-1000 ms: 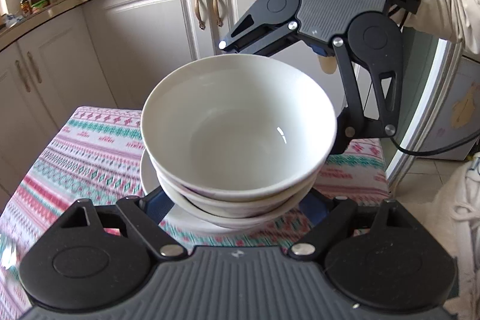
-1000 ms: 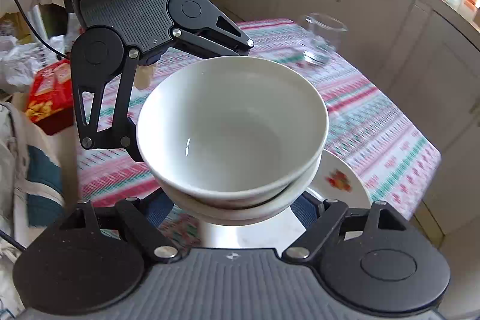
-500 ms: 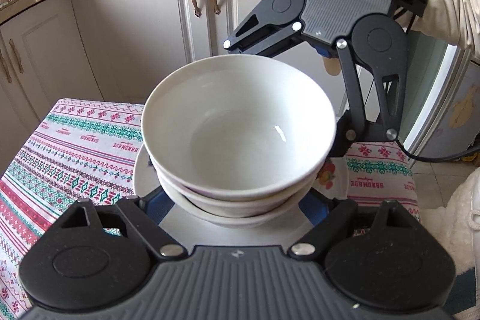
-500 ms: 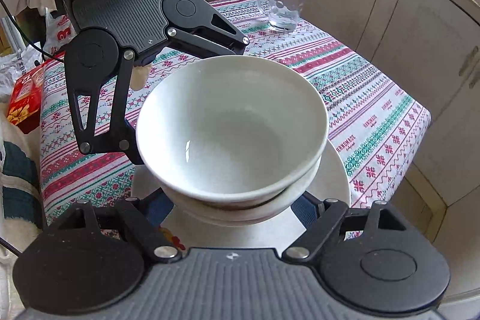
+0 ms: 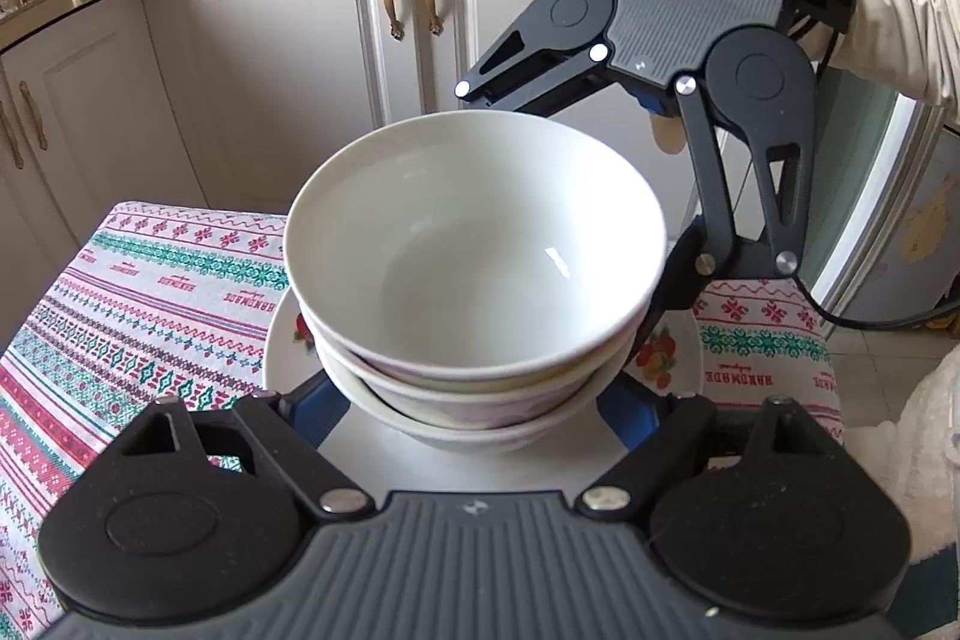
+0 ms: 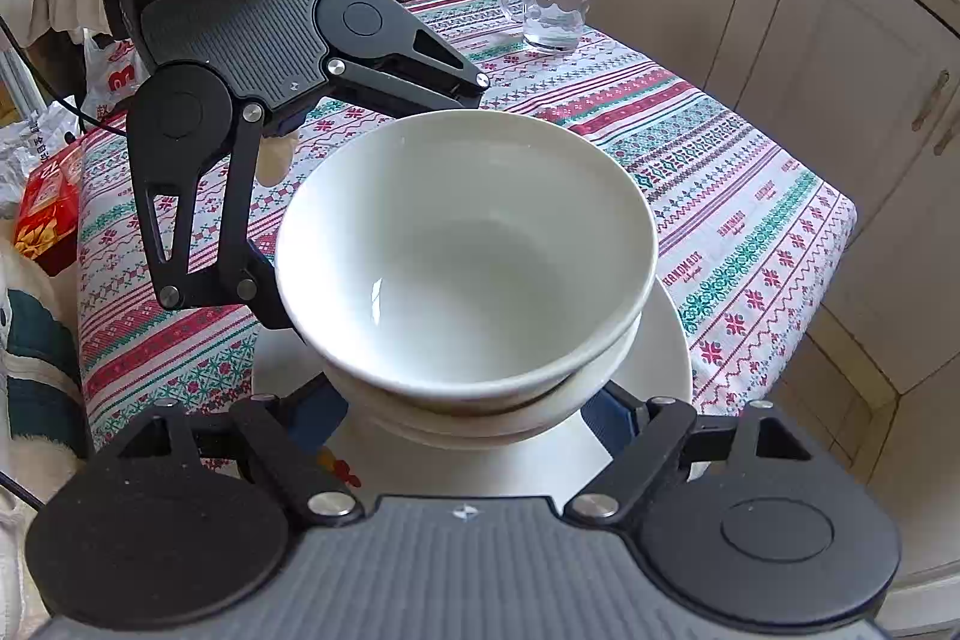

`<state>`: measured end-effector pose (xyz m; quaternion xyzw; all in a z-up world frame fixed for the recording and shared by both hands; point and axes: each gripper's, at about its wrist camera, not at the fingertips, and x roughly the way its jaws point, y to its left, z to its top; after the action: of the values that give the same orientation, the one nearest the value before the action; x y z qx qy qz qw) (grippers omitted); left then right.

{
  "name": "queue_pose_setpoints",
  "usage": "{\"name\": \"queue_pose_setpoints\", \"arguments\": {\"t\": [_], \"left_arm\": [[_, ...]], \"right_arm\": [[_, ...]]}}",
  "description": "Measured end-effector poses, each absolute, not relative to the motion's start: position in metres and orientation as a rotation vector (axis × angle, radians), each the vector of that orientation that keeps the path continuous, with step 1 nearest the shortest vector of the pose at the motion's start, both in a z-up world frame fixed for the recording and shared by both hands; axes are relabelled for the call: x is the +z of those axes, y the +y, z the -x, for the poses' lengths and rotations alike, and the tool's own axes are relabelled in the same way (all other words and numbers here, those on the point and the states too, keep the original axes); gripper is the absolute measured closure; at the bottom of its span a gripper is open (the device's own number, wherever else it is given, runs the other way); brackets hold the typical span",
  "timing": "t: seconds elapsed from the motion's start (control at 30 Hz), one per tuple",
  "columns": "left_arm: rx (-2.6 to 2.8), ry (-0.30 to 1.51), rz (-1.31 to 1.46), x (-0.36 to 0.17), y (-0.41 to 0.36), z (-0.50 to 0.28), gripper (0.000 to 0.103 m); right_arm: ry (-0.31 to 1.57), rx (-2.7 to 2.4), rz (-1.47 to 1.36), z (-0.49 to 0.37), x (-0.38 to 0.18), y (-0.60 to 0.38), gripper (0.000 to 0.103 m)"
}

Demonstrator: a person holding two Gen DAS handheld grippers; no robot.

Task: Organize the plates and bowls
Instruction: 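Lower the bowl stack onto the plates and open both tools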

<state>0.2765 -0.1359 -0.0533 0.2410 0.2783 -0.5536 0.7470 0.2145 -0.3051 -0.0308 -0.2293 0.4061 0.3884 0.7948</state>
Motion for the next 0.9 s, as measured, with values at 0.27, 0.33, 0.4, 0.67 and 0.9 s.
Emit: {"name": "queue_pose_setpoints", "arguments": {"t": [0.27, 0.33, 0.4, 0.67, 0.9], "left_arm": [[-1.113, 0.534, -0.527, -0.044, -0.118, -0.251, 0.005], [-1.065, 0.503, -0.516, -0.039, -0.11, -0.239, 0.005], [-1.023, 0.473, -0.482, -0.033, -0.1, -0.226, 0.003], [-0.719, 0.272, -0.289, -0.012, -0.067, -0.158, 0.0], [-0.483, 0.425, -0.127, -0.005, -0.055, -0.124, 0.001]], "right_arm": [[0.842, 0.78, 0.473, -0.199, -0.024, -0.303, 0.002], [0.826, 0.755, 0.461, -0.19, -0.02, -0.302, 0.001], [0.809, 0.706, 0.455, -0.18, -0.015, -0.3, 0.0], [0.766, 0.405, 0.382, -0.133, 0.001, -0.275, 0.0], [0.732, 0.156, 0.11, -0.09, 0.006, -0.264, 0.0]]}}
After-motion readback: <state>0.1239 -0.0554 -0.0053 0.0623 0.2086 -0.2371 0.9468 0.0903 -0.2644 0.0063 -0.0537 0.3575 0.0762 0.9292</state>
